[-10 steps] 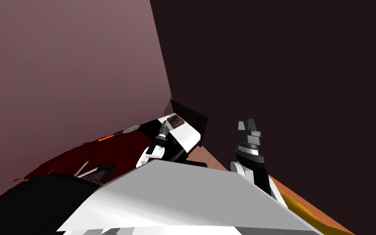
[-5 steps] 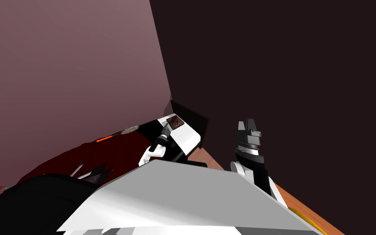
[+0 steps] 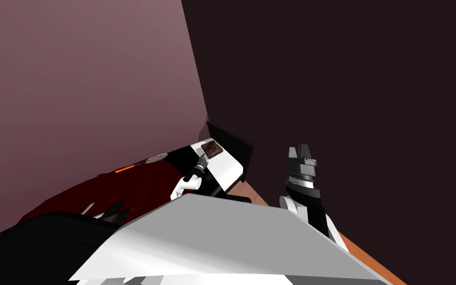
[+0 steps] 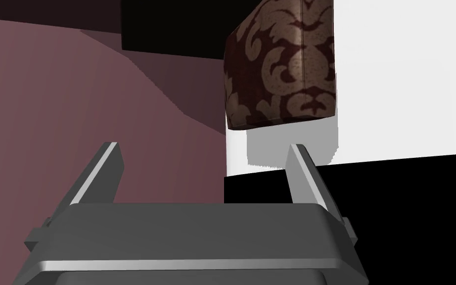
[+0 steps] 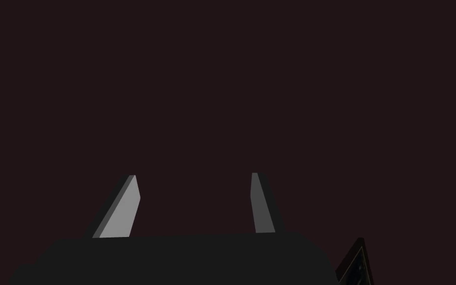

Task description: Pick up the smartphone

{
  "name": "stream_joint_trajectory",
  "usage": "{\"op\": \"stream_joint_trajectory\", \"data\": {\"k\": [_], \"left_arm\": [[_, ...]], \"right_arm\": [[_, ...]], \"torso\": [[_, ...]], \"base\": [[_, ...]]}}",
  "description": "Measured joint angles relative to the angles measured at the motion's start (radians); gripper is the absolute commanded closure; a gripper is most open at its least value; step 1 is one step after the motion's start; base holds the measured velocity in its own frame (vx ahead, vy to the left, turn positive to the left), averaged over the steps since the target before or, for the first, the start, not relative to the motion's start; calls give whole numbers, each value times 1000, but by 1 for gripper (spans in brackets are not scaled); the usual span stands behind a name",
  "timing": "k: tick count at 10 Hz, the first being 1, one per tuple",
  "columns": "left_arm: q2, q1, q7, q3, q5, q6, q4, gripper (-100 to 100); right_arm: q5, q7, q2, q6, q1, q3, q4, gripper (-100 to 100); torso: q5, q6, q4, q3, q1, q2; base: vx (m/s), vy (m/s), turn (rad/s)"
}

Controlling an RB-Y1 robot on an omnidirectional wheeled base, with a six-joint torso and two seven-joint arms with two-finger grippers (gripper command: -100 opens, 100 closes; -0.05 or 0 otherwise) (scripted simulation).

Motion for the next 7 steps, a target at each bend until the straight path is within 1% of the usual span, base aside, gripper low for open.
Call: {"op": "stream_joint_trajectory", "data": {"k": [2,3,4,5,6,7], "left_arm": [[0,-9,10,2,2,48,18,-100],[8,-16,19,5,10,71,38,-100],[2,-23,25,6,6,99,48,-100],[14,-41,37,13,17,127,75,-100],[17,-44,44,14,22,150,90,-100],[14,-45,46,14,20,170,91,-100]], "right_arm": [[0,0,0,0,0,0,0,0],[0,0,0,0,0,0,0,0],[0,0,0,0,0,0,0,0],[0,0,0,0,0,0,0,0],[0,0,0,0,0,0,0,0],[0,0,0,0,0,0,0,0]], "torso": [[0,0,0,1,1,3],[0,0,0,1,2,2],[0,0,0,1,1,2],[0,0,0,0,0,1],[0,0,0,1,1,1],[0,0,1,2,2,3]], "base": [[41,-11,17],[58,-19,20],[73,-35,27],[60,-24,19],[23,-5,0],[43,-16,25]]}}
